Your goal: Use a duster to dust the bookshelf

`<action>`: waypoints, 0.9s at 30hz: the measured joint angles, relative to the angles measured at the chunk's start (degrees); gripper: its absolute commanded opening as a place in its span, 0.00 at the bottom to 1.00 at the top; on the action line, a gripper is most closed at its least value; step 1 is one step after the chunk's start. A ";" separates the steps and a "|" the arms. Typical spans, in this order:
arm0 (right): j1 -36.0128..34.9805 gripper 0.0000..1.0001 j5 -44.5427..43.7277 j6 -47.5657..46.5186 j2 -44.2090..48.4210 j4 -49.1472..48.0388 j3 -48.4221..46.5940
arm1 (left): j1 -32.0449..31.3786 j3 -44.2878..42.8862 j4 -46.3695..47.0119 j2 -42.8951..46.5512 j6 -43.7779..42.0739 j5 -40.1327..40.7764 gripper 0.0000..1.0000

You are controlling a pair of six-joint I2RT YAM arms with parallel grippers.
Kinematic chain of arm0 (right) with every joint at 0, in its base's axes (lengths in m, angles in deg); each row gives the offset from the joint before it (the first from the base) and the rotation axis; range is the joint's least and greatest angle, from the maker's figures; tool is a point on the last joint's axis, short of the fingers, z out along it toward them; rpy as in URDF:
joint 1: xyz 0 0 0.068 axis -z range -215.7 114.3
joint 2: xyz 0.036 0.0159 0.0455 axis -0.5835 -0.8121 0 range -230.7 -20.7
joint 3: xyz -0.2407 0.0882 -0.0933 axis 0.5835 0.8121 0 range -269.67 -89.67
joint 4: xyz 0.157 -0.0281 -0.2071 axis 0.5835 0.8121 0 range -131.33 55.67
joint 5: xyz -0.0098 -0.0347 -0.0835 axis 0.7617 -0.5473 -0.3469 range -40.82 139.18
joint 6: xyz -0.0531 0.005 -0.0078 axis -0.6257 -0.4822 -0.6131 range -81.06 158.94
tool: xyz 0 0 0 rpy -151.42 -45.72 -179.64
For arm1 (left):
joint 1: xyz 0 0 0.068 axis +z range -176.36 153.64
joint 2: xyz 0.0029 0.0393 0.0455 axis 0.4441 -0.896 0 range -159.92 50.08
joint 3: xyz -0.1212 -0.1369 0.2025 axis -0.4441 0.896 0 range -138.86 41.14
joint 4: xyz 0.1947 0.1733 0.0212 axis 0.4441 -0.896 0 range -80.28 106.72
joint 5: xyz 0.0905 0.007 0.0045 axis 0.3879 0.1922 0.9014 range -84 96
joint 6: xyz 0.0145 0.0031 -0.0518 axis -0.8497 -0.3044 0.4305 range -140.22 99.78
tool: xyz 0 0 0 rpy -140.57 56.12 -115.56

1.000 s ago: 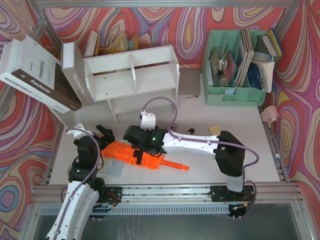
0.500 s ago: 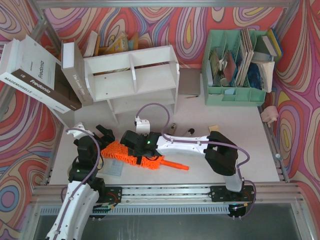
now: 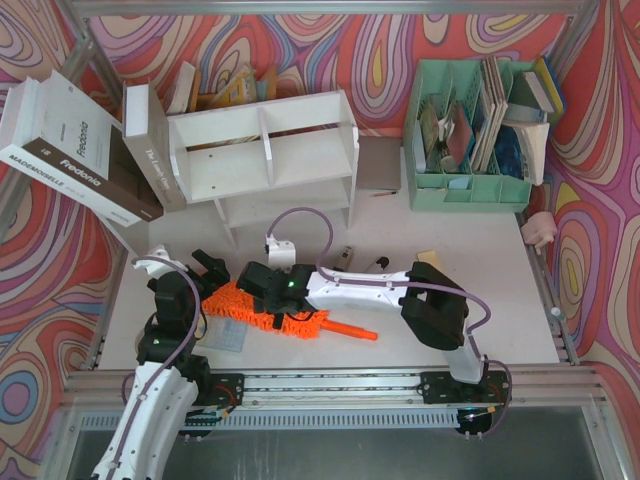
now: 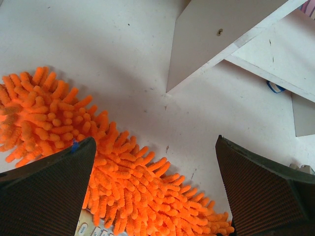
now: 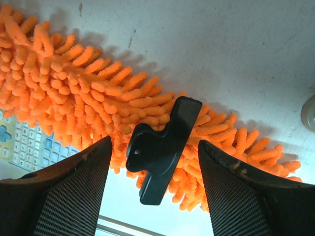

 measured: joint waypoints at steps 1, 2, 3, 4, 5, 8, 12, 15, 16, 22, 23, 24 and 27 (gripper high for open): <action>0.00 0.66 0.04 0.02 -0.07 0.24 0.00 | 0.00 0.00 0.00 0.00 0.02 0.00 0.98; 0.00 0.66 0.11 0.09 -0.13 0.44 -0.02 | 0.00 0.00 0.00 0.00 0.02 0.00 0.98; 0.00 0.66 0.13 0.13 -0.20 0.59 -0.02 | 0.00 0.00 0.00 0.00 0.02 0.00 0.98; 0.00 0.65 0.13 0.15 -0.28 0.66 -0.04 | 0.00 0.00 0.00 0.00 0.02 0.00 0.98; 0.00 0.64 0.15 0.15 -0.42 0.68 -0.11 | 0.00 0.00 0.00 -0.02 0.02 0.00 0.98; 0.00 0.62 0.52 0.15 -0.87 0.74 -0.11 | 0.00 0.00 0.00 0.00 0.02 0.00 0.98; 0.07 0.59 1.44 0.28 -1.51 0.74 -0.11 | 0.00 0.00 0.00 -0.02 0.02 0.00 0.98; 0.13 0.56 1.92 0.46 -1.66 0.74 -0.11 | 0.00 0.00 0.00 -0.02 0.02 0.00 0.98; 0.20 0.55 2.03 0.55 -1.66 0.72 -0.11 | 0.00 0.00 0.00 -0.02 0.02 0.00 0.98; 0.52 0.46 2.62 0.90 -1.66 0.70 -0.11 | 0.00 0.00 0.00 -0.02 0.02 0.00 0.98; 0.55 0.45 2.64 1.03 -1.66 0.70 -0.11 | 0.00 0.00 0.00 -0.02 0.00 0.00 0.98; 0.55 0.44 2.64 1.07 -1.66 0.70 -0.09 | 0.00 0.00 0.00 -0.02 0.00 0.00 0.98; 0.55 0.42 2.58 1.36 -1.66 0.70 -0.09 | 0.00 0.00 0.00 -0.02 0.02 0.00 0.98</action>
